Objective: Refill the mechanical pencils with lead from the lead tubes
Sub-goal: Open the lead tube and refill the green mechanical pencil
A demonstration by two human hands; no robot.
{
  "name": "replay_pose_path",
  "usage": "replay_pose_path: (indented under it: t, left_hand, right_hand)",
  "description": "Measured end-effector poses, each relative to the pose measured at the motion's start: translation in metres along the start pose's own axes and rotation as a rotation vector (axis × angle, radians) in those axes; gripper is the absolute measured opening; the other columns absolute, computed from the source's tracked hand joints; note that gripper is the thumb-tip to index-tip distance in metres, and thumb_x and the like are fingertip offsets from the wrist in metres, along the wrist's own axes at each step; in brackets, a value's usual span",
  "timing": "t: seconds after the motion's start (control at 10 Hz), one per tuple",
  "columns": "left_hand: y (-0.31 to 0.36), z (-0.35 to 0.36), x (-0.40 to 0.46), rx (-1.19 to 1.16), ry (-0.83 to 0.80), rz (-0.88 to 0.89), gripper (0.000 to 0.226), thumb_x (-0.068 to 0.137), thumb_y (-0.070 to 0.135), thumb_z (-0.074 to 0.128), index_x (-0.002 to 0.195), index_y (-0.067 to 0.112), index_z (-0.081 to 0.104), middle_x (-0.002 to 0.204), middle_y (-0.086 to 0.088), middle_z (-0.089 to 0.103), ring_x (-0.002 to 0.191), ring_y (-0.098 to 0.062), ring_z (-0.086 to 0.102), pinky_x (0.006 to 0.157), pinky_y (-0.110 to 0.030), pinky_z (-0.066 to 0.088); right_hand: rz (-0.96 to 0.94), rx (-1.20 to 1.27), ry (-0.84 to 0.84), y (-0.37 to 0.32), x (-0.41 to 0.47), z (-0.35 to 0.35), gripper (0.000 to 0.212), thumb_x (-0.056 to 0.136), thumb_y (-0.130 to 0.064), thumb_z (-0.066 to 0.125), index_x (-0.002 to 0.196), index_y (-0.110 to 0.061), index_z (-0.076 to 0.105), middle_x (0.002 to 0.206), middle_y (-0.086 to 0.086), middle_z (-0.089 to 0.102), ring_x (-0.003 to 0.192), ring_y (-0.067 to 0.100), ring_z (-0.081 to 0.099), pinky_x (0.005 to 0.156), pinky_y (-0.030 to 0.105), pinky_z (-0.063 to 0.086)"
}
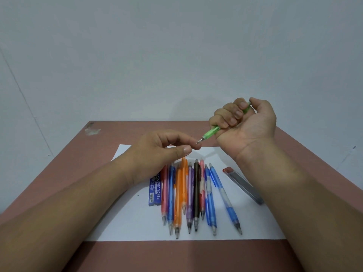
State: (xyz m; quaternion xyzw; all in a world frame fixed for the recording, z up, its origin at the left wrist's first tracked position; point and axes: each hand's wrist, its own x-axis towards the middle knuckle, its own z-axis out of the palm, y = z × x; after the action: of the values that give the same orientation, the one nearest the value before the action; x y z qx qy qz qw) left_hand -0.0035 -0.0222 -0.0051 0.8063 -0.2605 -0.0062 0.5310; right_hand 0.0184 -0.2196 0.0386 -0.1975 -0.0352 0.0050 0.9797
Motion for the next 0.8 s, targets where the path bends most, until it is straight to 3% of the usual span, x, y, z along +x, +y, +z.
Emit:
replay_pose_path:
  t: [0.3,0.5,0.8]
  left_hand:
    - [-0.0001,0.0003,0.0005,-0.019,0.000,-0.002,0.020,0.084,0.044,0.064,0.100,0.041,0.077,0.108,0.010,0.075,0.105,-0.013,0.067,0.099,-0.050,0.051]
    - [0.0013,0.0009,0.0008,-0.033,0.005,0.004,0.019,0.084,0.041,0.066,0.099,0.039,0.078,0.107,0.010,0.075,0.106,-0.011,0.066,0.101,-0.046,0.049]
    - [0.0007,0.0012,0.0016,-0.038,0.030,0.013,0.014,0.082,0.044,0.069,0.093,0.039,0.078,0.104,0.006,0.077,0.103,-0.016,0.068,0.101,-0.056,0.050]
  right_hand:
    - [0.005,0.003,-0.004,0.0000,0.0003,-0.0002,0.036,0.092,-0.031,0.036,0.059,-0.018,0.038,0.057,-0.005,0.025,0.047,0.013,0.018,0.047,0.023,0.022]
    - [0.006,0.003,-0.008,0.0011,-0.0004,0.0001,0.035,0.092,-0.031,0.035,0.060,-0.018,0.037,0.057,-0.005,0.025,0.046,0.013,0.019,0.046,0.023,0.022]
    - [0.012,0.001,-0.006,0.0041,-0.0017,0.0011,0.035,0.092,-0.030,0.036,0.059,-0.018,0.038,0.057,-0.005,0.025,0.045,0.013,0.019,0.046,0.023,0.021]
